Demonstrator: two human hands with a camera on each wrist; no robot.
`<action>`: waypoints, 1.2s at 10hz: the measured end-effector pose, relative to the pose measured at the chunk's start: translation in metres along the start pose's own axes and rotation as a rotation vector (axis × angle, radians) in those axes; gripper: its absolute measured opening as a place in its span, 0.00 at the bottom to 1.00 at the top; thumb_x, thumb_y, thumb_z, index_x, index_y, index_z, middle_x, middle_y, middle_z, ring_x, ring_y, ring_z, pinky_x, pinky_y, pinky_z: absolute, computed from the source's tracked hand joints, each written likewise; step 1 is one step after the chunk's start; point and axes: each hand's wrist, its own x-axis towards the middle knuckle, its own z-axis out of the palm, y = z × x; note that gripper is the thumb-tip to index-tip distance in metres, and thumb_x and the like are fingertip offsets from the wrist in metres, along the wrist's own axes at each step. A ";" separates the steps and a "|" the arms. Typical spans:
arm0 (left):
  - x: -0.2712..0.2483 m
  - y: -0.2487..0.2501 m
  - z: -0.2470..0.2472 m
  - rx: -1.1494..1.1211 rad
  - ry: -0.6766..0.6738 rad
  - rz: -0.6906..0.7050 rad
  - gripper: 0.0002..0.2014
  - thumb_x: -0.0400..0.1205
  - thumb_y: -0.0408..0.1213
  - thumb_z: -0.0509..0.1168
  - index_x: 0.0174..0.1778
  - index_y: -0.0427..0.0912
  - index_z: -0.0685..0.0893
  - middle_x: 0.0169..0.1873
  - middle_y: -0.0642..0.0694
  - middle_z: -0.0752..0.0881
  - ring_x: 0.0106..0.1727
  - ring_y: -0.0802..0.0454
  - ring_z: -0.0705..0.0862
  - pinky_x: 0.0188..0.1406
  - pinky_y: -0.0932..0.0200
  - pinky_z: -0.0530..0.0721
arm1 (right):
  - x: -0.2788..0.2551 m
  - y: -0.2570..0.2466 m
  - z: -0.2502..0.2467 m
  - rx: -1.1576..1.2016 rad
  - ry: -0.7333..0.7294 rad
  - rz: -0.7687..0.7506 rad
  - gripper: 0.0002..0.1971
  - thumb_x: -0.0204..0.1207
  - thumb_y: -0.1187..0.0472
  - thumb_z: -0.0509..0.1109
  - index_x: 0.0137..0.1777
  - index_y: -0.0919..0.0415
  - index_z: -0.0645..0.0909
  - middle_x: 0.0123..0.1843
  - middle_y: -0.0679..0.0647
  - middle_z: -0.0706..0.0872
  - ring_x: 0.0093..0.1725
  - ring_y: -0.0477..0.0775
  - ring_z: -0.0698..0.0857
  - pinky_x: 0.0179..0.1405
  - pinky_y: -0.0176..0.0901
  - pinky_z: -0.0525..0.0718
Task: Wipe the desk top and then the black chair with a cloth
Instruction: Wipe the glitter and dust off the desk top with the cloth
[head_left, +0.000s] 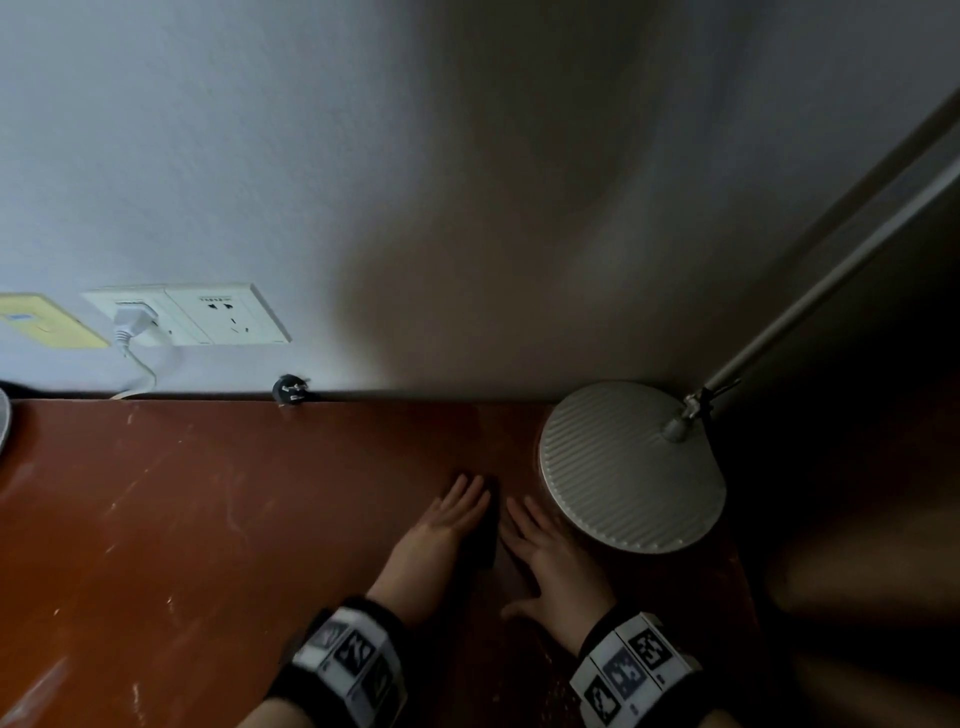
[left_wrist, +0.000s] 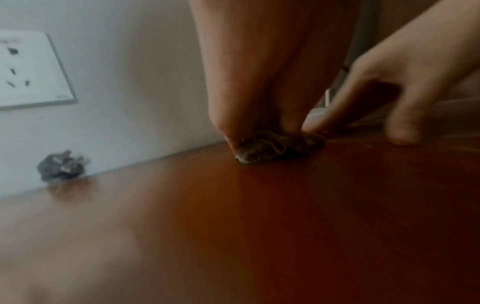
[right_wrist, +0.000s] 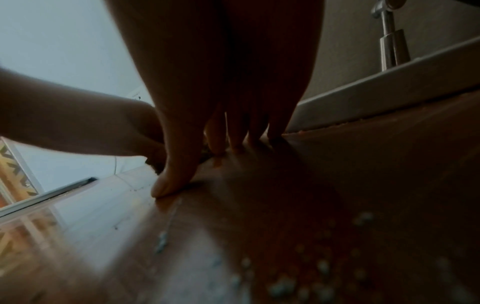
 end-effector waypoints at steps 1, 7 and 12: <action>0.004 -0.004 -0.006 -0.017 -0.035 0.013 0.33 0.86 0.39 0.57 0.82 0.48 0.45 0.78 0.57 0.38 0.80 0.59 0.36 0.78 0.68 0.36 | 0.000 0.001 0.001 0.013 0.012 -0.014 0.48 0.72 0.49 0.72 0.83 0.55 0.45 0.84 0.49 0.38 0.72 0.40 0.30 0.70 0.34 0.31; 0.092 -0.002 -0.030 0.075 0.180 -0.193 0.27 0.86 0.37 0.54 0.82 0.57 0.58 0.84 0.52 0.49 0.84 0.52 0.48 0.73 0.53 0.67 | 0.004 0.000 0.018 -0.075 0.117 0.193 0.54 0.10 0.31 0.78 0.48 0.52 0.91 0.55 0.50 0.90 0.52 0.50 0.89 0.46 0.37 0.85; 0.108 -0.003 -0.030 -0.076 0.143 0.009 0.26 0.84 0.31 0.60 0.78 0.54 0.68 0.81 0.54 0.59 0.83 0.53 0.52 0.77 0.50 0.65 | 0.000 -0.013 -0.002 -0.056 0.027 0.203 0.53 0.39 0.40 0.86 0.68 0.60 0.80 0.75 0.59 0.73 0.74 0.60 0.73 0.73 0.46 0.64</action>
